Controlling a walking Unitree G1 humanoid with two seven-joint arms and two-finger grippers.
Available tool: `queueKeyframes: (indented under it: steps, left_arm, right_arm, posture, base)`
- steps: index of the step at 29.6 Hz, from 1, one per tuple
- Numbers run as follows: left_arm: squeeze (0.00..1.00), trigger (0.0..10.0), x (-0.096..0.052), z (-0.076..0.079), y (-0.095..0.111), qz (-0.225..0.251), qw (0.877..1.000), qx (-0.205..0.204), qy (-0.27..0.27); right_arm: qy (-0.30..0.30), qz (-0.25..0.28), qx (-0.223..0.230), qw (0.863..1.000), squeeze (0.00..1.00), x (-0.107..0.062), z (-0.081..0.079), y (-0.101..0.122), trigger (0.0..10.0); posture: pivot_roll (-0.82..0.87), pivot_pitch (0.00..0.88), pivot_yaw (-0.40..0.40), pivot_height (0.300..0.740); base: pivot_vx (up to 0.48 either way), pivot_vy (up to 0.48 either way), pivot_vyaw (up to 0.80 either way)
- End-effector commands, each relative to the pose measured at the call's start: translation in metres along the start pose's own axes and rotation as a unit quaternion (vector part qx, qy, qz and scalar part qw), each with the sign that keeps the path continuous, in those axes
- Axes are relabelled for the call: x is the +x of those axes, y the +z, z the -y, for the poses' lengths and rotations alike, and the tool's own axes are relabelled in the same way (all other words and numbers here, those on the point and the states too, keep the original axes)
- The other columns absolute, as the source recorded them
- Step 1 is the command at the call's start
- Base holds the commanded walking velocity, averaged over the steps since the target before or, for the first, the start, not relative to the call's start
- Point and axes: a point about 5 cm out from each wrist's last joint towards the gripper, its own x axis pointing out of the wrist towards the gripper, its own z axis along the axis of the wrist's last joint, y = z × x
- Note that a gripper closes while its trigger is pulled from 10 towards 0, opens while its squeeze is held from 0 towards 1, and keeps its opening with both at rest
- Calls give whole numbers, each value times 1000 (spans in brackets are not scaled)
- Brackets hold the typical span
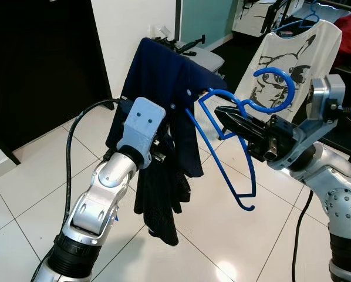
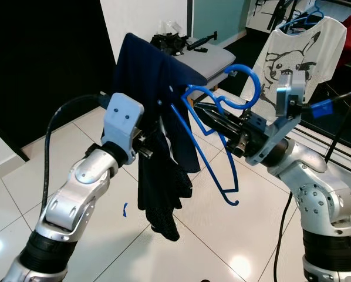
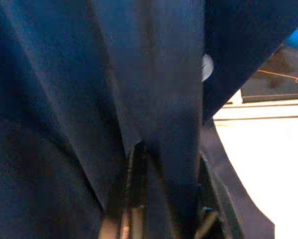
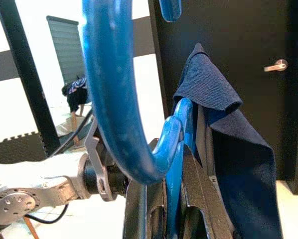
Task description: Hang hanger
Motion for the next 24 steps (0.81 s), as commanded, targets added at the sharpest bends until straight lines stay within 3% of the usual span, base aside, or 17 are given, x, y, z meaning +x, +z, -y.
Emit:
queueKeyframes:
  steps: [1, 4, 6, 7, 8, 9, 10, 11, 12, 13, 15, 24]
  left_arm:
    - [0, 0, 0, -10, 12, 29, 1000, 0, -10]
    - [0, 0, 1, -11, 23, 58, 997, -23, -35]
    - [0, 0, -1, -2, 35, 85, 989, -72, -95]
    - [0, 0, -1, -2, 35, 85, 989, -72, -95]
    - [0, 0, -7, 9, 43, 102, 977, -91, -163]
    - [0, 0, -7, 9, 43, 102, 977, -91, -163]
    - [0, 0, -13, 17, 50, 114, 963, -110, -216]
    - [0, 0, -13, 17, 50, 114, 963, -110, -216]
    - [0, 0, -20, 23, 56, 125, 946, -130, -268]
    - [0, 0, -20, 23, 56, 125, 946, -130, -268]
    - [0, 0, -34, 26, 62, 135, 923, -144, -330]
    - [0, 0, -41, 12, 73, 152, 912, -144, -353]
  right_arm:
    - [-22, 15, -34, 999, 0, -1, 5, 12, 10000]
    - [-53, 12, -38, 998, 0, -3, 13, 11, 10000]
    - [-78, 6, -43, 996, 0, -4, 21, 11, 10000]
    - [-78, 6, -43, 996, 0, -4, 21, 11, 10000]
    - [-93, 1, -44, 995, 0, -5, 25, 10, 10000]
    - [-93, 1, -44, 995, 0, -5, 25, 10, 10000]
    - [-107, -5, -45, 993, 0, -6, 29, 9, 10000]
    - [-107, -5, -45, 993, 0, -6, 29, 9, 10000]
    - [-121, -8, -44, 992, 0, -8, 33, 8, 10000]
    - [-121, -8, -44, 992, 0, -8, 33, 8, 10000]
    - [-148, -13, -41, 988, 0, -12, 41, 7, 10000]
    - [-183, -20, -30, 982, 0, -16, 51, 0, 10000]
  posture:
    - [35, 144, 5, 740]
    - [35, 144, 5, 740]
    - [35, 146, 4, 740]
    - [35, 146, 4, 740]
    - [35, 147, 2, 740]
    - [35, 147, 2, 740]
    - [35, 147, 2, 740]
    - [35, 147, 2, 740]
    - [36, 148, -1, 740]
    - [36, 148, -1, 740]
    - [41, 151, -6, 740]
    - [46, 151, -11, 740]
  base:
    - [0, 0, 0]
    - [0, 0, 0]
    - [0, 0, 0]
    - [0, 0, 0]
    - [0, 0, 0]
    - [0, 0, 0]
    - [0, 0, 0]
    - [0, 0, 0]
    - [0, 0, 0]
    - [0, 0, 0]
    - [0, 0, 0]
    - [0, 0, 0]
